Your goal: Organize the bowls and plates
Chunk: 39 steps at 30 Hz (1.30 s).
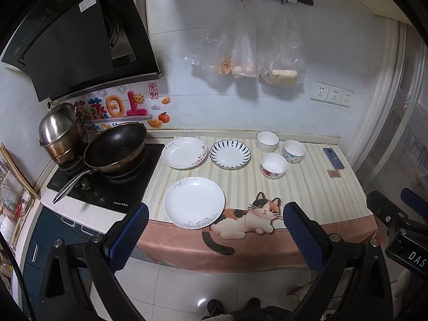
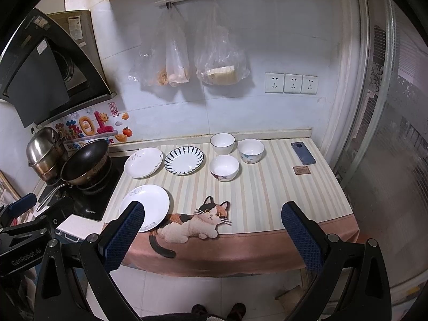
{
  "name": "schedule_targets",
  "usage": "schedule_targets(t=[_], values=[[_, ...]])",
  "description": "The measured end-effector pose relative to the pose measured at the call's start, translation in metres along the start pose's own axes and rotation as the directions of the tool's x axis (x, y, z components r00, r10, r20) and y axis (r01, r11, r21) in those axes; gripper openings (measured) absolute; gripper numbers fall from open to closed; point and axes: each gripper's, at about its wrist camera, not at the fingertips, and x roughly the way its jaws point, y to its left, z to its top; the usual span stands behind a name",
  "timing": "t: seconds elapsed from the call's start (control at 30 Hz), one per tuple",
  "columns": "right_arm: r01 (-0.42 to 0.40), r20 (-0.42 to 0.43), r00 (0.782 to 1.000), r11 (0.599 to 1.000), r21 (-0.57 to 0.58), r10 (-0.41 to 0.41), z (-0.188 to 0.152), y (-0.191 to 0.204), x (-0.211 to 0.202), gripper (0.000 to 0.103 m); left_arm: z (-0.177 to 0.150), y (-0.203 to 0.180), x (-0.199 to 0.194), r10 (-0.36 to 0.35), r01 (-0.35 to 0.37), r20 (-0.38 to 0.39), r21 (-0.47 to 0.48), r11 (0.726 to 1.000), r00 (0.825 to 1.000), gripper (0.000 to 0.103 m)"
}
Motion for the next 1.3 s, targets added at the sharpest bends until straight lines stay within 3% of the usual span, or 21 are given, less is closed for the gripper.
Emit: schedule_targets(t=[1.3], values=[[-0.008, -0.007, 1.000, 1.000, -0.001, 0.008, -0.0013, 0.0008, -0.0004, 0.103, -0.0056, 0.0018, 0.0000, 0.009, -0.009, -0.006, -0.006, 1.000, 1.000, 0.103]])
